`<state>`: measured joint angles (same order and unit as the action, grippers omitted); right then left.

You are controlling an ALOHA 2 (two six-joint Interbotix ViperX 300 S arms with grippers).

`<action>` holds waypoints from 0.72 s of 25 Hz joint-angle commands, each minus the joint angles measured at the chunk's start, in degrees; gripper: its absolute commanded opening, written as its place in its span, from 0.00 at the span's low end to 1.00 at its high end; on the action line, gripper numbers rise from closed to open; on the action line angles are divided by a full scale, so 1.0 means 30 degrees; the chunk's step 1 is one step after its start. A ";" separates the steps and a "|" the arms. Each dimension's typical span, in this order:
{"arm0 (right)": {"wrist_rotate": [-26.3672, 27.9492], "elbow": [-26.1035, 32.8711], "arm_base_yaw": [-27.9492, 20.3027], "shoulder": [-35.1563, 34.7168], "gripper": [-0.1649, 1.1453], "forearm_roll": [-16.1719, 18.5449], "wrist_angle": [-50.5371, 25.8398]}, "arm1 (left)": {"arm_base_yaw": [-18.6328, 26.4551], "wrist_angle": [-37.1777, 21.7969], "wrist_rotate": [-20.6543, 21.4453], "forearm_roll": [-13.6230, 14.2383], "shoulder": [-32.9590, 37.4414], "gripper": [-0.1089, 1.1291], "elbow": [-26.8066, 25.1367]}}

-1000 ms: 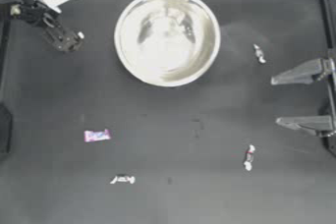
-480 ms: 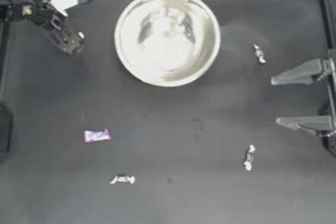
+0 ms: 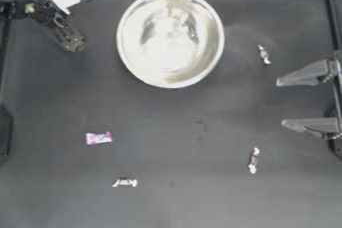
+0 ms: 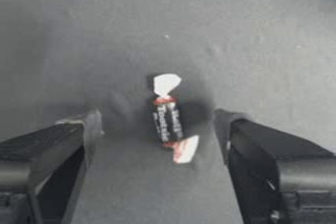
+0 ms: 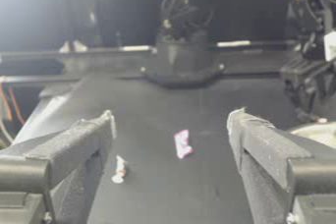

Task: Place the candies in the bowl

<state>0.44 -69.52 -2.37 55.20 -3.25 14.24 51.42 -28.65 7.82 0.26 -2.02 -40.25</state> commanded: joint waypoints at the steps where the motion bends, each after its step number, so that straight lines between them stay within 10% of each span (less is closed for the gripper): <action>1: 0.0029 0.0205 0.0000 -0.0117 0.87 -0.0059 0.0176 | 0.0059 0.0088 0.0264 -0.0029 0.0234 0.85 0.0381; 18: 0.0000 0.0176 0.0000 -0.0088 0.87 -0.0059 0.0176 | -0.0146 0.0088 0.0410 -0.0293 -0.0762 0.72 0.0615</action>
<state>0.44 -69.52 -2.37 55.28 -3.25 14.33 51.15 -28.56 8.88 -0.70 -4.57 -39.11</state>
